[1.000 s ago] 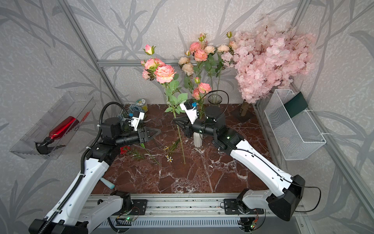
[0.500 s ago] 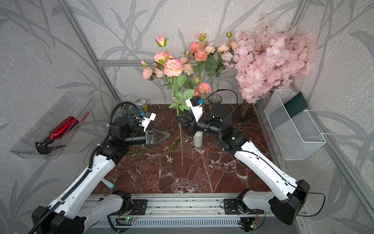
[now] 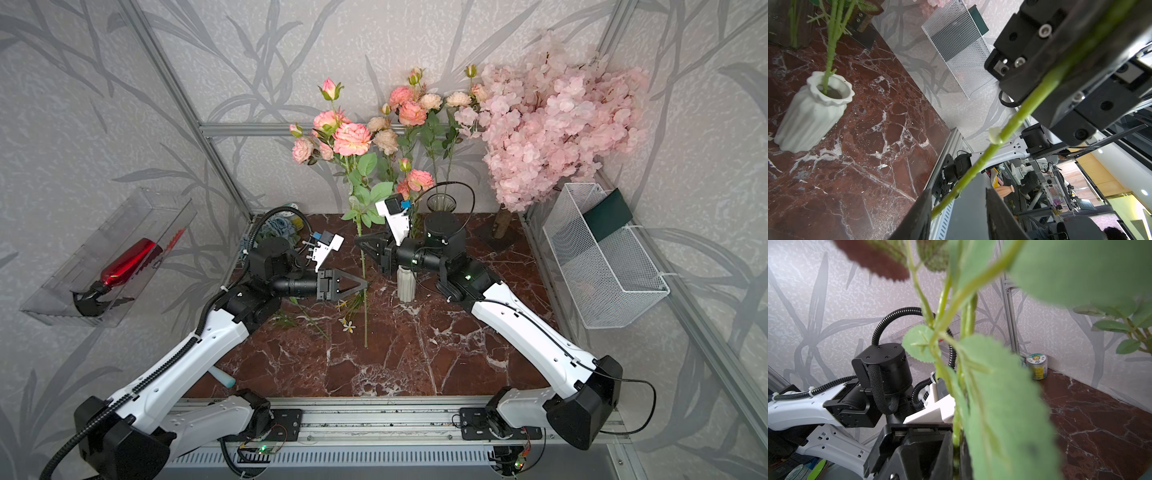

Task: Place the pink flowers into the vase
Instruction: Pick up the flower at the center of the board.

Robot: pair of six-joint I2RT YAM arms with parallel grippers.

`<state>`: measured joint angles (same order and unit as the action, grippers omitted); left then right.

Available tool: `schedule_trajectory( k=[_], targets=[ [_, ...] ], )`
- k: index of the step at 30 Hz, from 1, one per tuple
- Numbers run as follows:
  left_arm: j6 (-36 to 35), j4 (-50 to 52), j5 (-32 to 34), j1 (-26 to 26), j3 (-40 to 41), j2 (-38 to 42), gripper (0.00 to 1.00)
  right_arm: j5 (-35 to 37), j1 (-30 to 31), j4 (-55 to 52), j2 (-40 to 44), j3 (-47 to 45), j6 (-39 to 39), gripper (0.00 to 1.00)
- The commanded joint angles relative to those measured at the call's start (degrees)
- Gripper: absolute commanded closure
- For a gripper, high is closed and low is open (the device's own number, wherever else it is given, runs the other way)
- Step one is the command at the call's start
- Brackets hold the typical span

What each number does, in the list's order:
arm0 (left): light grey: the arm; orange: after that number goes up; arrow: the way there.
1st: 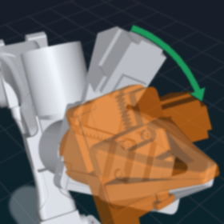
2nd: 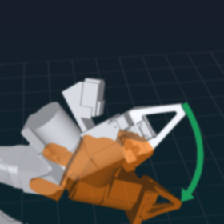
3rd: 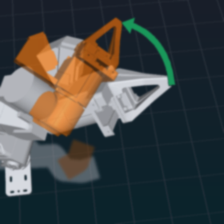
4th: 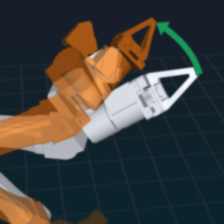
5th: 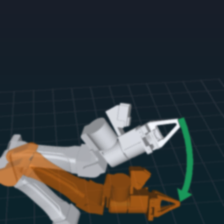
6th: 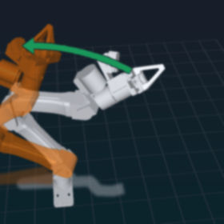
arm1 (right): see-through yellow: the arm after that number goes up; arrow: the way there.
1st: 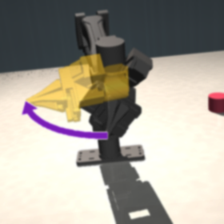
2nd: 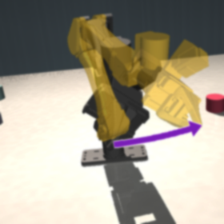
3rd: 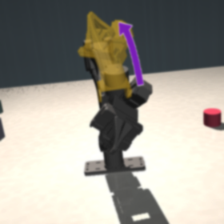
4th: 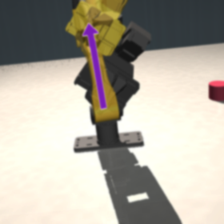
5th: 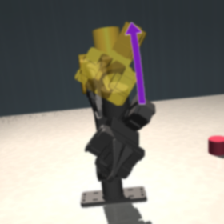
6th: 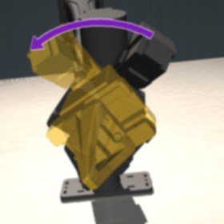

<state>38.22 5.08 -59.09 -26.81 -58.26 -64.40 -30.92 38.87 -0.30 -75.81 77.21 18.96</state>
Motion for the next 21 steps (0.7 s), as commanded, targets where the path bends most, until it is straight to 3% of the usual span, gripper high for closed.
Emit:
schedule_trajectory(
  k=[1,12,21],
  targets=[
    [-2.5,0.2,1.2,-0.5,-3.0,-0.2,0.61,-1.8,-0.6,2.8,0.2,1.4,2.2,1.00],
    [-3.4,0.8,2.2,-0.8,-4.6,-0.3,0.70,-6.4,-1.3,2.6,-1.9,2.6,6.7,1.00],
    [-5.7,3.1,3.3,-0.9,-5.2,0.2,0.95,-6.9,-1.3,0.3,-1.2,2.7,5.3,1.00]
  ],
)
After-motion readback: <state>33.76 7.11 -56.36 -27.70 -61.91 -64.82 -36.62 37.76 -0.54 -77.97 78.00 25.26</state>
